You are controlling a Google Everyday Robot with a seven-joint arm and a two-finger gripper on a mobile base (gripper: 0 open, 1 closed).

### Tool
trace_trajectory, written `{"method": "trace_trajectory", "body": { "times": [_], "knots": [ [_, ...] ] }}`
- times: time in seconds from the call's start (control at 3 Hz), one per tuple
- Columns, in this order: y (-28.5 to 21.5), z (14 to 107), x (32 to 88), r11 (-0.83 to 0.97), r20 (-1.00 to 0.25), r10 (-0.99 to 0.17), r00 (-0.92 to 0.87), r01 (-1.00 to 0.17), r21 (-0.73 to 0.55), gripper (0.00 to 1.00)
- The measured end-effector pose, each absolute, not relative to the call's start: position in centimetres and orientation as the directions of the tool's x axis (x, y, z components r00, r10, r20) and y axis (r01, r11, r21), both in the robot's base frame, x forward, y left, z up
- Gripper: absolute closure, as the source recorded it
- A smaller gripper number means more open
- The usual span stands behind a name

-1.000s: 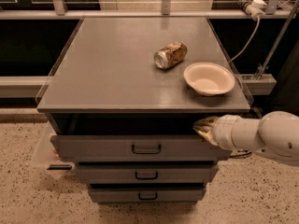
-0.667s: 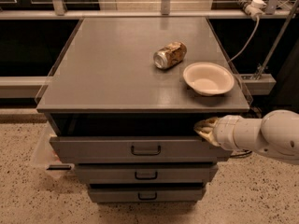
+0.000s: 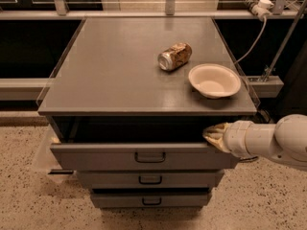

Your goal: Open top drawer

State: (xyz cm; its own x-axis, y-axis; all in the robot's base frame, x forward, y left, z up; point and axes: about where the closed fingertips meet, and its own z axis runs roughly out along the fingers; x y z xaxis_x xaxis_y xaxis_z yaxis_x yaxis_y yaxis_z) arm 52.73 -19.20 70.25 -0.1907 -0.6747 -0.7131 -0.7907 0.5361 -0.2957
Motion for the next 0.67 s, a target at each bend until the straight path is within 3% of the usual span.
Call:
{"method": "trace_trajectory", "body": {
  "times": [0.67],
  "knots": [
    [-19.7,69.8,51.4,0.532,-0.716,-0.664,-0.215,-0.809,-0.251,1.0]
  ]
}}
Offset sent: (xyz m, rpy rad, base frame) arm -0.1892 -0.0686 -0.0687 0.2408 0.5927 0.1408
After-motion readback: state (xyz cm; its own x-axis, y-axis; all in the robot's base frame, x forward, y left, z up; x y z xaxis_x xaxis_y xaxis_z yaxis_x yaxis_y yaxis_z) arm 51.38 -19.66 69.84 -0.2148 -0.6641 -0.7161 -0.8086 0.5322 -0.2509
